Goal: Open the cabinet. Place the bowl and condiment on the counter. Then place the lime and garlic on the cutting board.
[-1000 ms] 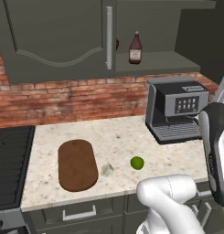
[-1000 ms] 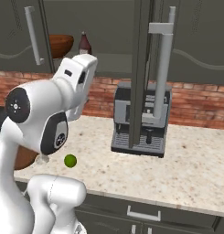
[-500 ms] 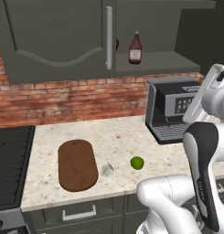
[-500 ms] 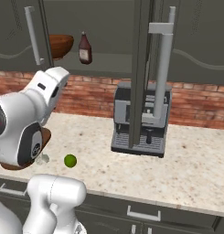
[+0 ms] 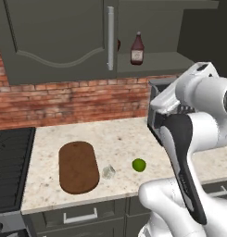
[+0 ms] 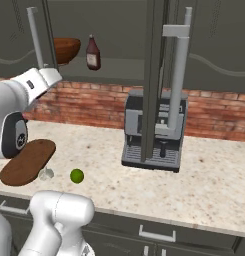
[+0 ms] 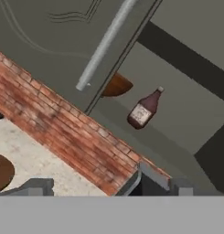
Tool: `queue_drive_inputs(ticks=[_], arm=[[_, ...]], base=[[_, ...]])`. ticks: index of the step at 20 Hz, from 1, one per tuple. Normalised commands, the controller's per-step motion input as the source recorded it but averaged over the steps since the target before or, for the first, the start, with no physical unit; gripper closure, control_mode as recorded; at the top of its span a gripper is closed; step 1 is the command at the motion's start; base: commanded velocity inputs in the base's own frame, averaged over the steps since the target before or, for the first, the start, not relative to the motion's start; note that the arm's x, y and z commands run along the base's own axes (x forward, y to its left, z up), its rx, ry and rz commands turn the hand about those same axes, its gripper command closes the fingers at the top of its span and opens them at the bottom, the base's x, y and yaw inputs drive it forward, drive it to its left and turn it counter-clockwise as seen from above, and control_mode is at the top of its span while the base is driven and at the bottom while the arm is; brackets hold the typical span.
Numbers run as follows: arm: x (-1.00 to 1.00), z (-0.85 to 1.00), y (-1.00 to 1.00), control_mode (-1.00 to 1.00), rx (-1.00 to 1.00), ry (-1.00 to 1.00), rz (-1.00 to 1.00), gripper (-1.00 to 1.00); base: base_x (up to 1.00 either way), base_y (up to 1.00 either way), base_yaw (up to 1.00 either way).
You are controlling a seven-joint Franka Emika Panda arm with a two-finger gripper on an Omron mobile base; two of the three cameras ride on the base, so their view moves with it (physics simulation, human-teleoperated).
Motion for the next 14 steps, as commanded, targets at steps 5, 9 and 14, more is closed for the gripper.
queue_drive_inputs(ticks=[5, 9, 14], arm=[[0.12, 0.08, 0.62, -1.0, 0.47, -0.01, -0.24, -1.0], [0.0, 0.27, 0.22, -1.0, 0.36, -0.01, -0.28, -1.0], [0.04, 0.01, 0.0, -1.0, 0.19, 0.09, -0.09, -1.0]], base=[[0.0, 0.0, 0.0], [0.0, 0.0, 0.0], [0.0, 0.0, 0.0]])
